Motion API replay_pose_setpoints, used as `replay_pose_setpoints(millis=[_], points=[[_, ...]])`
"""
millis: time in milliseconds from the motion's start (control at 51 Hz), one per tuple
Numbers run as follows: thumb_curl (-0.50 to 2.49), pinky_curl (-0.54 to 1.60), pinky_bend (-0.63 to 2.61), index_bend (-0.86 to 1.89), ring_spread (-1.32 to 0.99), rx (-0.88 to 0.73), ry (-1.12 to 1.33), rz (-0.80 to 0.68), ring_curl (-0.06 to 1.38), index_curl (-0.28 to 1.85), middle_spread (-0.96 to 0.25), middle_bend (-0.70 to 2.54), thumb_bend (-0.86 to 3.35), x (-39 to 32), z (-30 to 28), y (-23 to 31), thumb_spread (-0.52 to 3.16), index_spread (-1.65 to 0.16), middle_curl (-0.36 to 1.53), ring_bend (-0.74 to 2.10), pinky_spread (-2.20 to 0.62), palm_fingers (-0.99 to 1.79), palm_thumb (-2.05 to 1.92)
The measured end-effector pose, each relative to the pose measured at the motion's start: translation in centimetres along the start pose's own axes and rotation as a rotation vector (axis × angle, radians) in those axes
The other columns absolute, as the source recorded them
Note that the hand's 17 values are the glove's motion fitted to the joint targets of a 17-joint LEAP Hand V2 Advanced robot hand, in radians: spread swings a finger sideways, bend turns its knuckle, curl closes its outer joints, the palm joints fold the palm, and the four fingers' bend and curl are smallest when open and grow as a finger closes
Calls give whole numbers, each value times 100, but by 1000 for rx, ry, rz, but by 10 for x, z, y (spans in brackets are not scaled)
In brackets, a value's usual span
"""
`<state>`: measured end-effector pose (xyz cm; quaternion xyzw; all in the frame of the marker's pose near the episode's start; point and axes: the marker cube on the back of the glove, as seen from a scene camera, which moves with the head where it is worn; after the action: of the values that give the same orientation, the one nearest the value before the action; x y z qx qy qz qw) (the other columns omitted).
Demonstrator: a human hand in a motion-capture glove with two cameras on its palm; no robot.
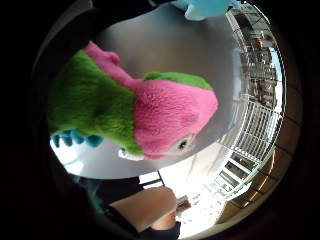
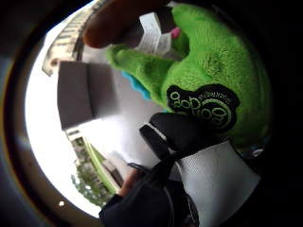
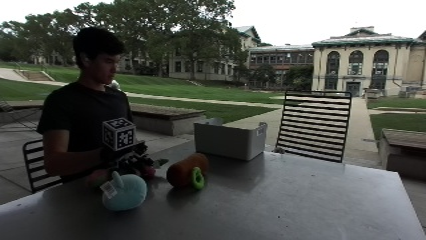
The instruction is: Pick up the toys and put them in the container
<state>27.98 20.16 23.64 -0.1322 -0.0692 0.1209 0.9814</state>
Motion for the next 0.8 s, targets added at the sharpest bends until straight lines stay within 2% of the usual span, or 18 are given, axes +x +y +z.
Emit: replay_pose_setpoints(millis=[39,118,137,176,235,333,451,627,686,745,804], points=[[25,32,50,8,-10,-12,5,2,22,30,-13,61,10,0,5,-1,130,-28,43,30,6,29,22],[29,39,83,0,-12,-26,29,-6,22,24,-15,65,19,1,9,-1,135,-28,45,27,-4,38,38],[31,44,101,-9,-14,-27,35,-10,24,20,-15,66,22,1,8,-1,138,-28,46,35,-14,53,43],[33,44,111,-14,-18,-29,43,-13,26,14,-16,69,28,1,6,-1,141,-29,47,46,-24,63,52],[37,47,118,-11,-24,-25,44,-15,31,8,-18,72,33,3,2,-1,145,-29,48,61,-32,64,61],[46,47,118,-4,-37,-12,43,-18,40,2,-20,87,44,4,-2,1,142,-29,54,84,-41,77,82],[54,43,110,0,-41,31,59,-22,47,-3,-20,93,56,2,-3,3,148,-30,56,109,-46,92,98],[60,37,90,7,-39,51,46,-38,51,-2,-20,106,73,-7,-34,3,163,-30,57,124,-45,114,106],[65,36,90,4,-40,90,41,-52,50,-3,-21,107,72,-16,-59,7,154,-31,57,125,-45,110,108],[61,42,103,2,-41,119,33,-71,50,-2,-24,93,46,-26,-86,8,134,-33,55,118,-43,74,79],[61,44,115,3,-43,172,21,-89,49,-1,-27,85,37,-40,-123,5,125,-33,53,112,-42,60,70]])
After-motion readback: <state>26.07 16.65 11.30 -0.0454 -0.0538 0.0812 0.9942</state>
